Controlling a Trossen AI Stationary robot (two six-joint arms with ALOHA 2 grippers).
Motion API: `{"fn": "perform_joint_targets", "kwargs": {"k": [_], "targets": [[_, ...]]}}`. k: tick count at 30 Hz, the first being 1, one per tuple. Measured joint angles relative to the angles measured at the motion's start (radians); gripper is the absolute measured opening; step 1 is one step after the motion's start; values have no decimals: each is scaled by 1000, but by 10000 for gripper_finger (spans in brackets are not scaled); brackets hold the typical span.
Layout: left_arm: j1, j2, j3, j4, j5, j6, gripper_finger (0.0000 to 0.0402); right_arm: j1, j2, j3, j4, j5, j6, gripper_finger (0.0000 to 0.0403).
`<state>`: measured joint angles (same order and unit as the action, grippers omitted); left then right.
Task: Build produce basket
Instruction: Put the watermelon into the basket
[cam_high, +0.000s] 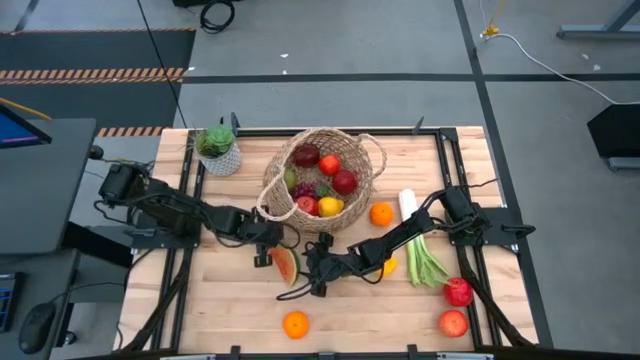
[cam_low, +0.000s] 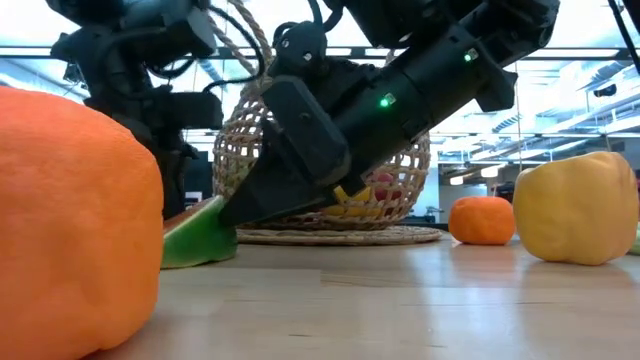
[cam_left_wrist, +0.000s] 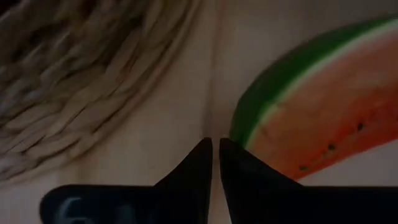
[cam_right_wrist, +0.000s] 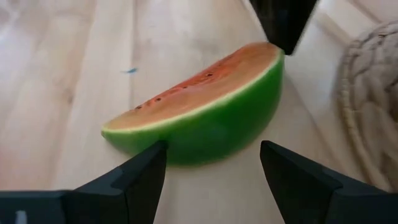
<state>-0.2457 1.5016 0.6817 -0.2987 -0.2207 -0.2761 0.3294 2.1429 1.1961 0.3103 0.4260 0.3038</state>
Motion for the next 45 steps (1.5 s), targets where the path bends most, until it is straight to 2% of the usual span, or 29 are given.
{"fn": "perform_joint_targets", "kwargs": {"k": [6, 10, 13, 17, 21, 25, 33, 39, 45], "targets": [[-75, 4, -2, 25, 4, -58, 38, 5, 0, 0, 0, -85, 0, 266], [-126, 5, -4, 79, 13, -52, 38, 5, 0, 0, -1, -147, 0, 266], [-151, 3, 2, 116, 19, -18, 38, 3, 0, 0, -4, -155, 0, 266], [-172, -22, 57, -54, 15, -7, 35, 3, 0, 0, -12, -161, 18, 266], [-183, -40, 126, -205, 13, -75, 32, 4, -2, 0, -10, -185, 49, 266], [-238, -45, 161, -202, 30, -115, 34, 0, -2, 0, 24, -226, 92, 266], [-395, -43, 163, -187, 45, -244, 25, -7, -3, 0, 63, -373, 228, 266], [-440, 10, 162, -179, -37, -281, 23, -22, -3, 0, 62, -342, 256, 266], [-414, 94, 162, -161, -40, -249, 24, -31, -3, 0, 67, -298, 270, 266]]}}
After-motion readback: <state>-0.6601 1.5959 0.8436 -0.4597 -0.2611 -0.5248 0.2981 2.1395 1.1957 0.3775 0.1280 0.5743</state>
